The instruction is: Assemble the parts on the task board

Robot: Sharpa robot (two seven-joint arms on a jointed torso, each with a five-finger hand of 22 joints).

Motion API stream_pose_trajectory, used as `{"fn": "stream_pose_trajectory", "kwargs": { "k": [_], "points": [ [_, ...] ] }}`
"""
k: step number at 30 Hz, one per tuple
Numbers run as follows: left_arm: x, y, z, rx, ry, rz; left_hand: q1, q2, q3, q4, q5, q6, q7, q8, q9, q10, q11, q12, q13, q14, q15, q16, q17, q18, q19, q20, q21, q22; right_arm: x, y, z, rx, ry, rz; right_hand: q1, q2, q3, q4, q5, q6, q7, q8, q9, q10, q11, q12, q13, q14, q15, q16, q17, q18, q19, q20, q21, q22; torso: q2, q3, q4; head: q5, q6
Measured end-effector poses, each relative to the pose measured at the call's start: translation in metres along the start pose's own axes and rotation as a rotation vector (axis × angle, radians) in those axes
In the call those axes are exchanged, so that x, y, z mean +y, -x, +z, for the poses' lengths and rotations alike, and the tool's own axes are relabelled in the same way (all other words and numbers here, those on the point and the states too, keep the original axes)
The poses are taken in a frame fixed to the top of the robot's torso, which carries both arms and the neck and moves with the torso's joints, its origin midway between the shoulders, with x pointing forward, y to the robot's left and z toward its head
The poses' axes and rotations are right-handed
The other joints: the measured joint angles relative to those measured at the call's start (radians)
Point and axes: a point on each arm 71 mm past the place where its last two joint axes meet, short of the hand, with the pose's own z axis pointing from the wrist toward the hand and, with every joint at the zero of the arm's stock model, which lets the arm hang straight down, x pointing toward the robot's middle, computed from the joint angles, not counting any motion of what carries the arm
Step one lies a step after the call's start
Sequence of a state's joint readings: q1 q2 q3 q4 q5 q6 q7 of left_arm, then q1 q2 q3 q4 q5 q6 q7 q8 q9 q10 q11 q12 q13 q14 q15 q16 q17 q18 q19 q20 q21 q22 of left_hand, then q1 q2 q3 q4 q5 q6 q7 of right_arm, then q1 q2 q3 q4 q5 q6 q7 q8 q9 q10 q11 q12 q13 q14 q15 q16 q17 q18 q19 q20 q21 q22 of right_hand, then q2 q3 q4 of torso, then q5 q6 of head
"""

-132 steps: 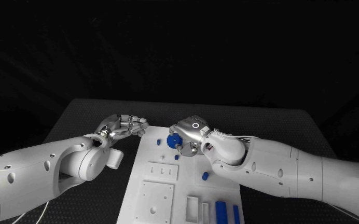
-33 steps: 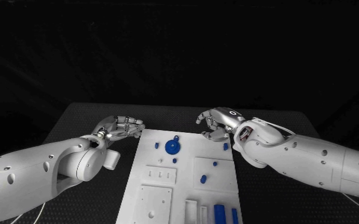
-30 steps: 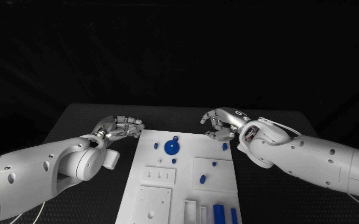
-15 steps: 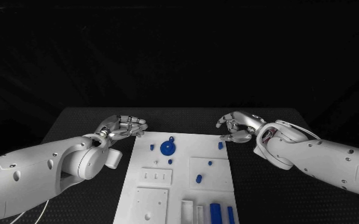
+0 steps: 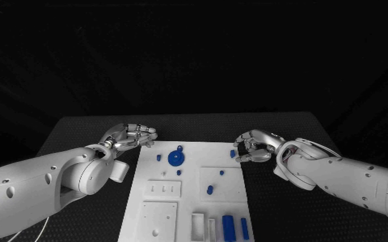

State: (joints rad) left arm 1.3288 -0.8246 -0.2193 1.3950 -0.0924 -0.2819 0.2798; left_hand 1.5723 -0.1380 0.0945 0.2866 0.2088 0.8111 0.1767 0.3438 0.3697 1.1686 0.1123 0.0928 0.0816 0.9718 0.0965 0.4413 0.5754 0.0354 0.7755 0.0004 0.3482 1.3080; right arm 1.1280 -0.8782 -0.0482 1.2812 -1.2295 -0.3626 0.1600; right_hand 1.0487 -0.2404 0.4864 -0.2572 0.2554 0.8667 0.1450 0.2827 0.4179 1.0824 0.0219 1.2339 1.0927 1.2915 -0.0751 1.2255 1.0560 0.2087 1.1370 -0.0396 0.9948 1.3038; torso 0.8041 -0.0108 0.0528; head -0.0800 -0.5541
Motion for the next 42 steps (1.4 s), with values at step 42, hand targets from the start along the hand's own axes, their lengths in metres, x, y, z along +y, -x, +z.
{"fn": "stream_pose_trajectory", "kwargs": {
  "k": [42],
  "points": [
    [0.003, 0.001, 0.000, 0.004, 0.007, -0.001, 0.000, 0.000, -0.002, 0.002, 0.000, 0.000, 0.000, 0.000, 0.000, 0.000, 0.000, 0.000, 0.000, 0.000, 0.000, -0.004, 0.001, -0.005, -0.004, -0.004, 0.000, -0.001, -0.015, -0.021, 0.015, 0.011, -0.035, -0.011, 0.115, 0.038, 0.102, 0.014, -0.205, 0.005, -0.019, 0.023, 0.010, -0.017, 0.004, 0.004, -0.005, -0.005, -0.002, -0.004, 0.010, 0.000, -0.008, 0.002, -0.007, 0.002, -0.004, -0.0065, 0.0016, 0.010, -0.020]
  ]
}}
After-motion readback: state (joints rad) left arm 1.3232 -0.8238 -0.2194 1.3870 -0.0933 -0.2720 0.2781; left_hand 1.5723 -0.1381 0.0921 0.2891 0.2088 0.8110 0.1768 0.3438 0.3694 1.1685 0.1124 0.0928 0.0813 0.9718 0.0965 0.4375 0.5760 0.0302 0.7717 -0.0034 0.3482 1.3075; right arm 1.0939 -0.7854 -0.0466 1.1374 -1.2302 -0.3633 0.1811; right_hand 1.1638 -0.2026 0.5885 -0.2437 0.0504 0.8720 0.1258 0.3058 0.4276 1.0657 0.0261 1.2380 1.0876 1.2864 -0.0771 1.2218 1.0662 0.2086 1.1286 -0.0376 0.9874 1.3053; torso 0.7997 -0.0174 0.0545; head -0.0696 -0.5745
